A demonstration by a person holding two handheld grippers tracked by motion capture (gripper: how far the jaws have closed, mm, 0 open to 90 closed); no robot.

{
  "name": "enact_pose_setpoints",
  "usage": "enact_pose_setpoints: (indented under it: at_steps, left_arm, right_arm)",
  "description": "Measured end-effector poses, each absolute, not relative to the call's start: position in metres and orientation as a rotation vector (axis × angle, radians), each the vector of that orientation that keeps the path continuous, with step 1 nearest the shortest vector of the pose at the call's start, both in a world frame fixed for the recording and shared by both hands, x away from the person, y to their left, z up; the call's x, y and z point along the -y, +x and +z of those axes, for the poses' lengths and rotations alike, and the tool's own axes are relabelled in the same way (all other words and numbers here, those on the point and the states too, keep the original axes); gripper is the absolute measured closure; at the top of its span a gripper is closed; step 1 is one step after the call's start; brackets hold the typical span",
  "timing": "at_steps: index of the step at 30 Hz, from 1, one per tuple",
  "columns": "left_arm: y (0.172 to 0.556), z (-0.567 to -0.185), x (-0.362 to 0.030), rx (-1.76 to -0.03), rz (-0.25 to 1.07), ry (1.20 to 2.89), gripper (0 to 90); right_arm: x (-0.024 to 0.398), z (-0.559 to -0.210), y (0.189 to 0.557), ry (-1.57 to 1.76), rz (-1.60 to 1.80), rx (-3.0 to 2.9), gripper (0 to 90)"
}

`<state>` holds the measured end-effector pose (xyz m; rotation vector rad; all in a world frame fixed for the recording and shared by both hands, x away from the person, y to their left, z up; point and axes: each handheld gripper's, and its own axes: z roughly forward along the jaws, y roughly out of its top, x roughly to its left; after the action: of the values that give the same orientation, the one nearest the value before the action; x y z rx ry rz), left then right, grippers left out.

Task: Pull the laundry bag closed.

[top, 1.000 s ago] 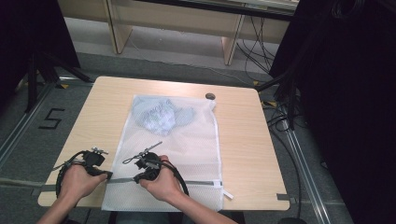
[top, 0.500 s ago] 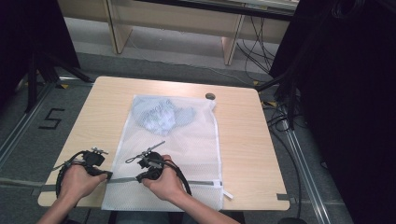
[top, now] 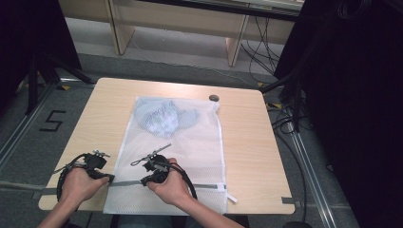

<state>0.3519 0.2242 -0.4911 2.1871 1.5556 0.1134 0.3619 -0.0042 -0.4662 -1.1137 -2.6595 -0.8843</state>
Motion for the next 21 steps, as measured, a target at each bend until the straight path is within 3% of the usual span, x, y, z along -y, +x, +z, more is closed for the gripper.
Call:
enact_pose_setpoints:
  at_steps: [21]
  left_arm:
    - [0.3517, -0.4922, -0.2224, -1.575, 0.127, 2.160, 90.0]
  right_arm:
    - [0.0132, -0.4665, 0.3636, -1.140, -0.873, 2.646, 87.1]
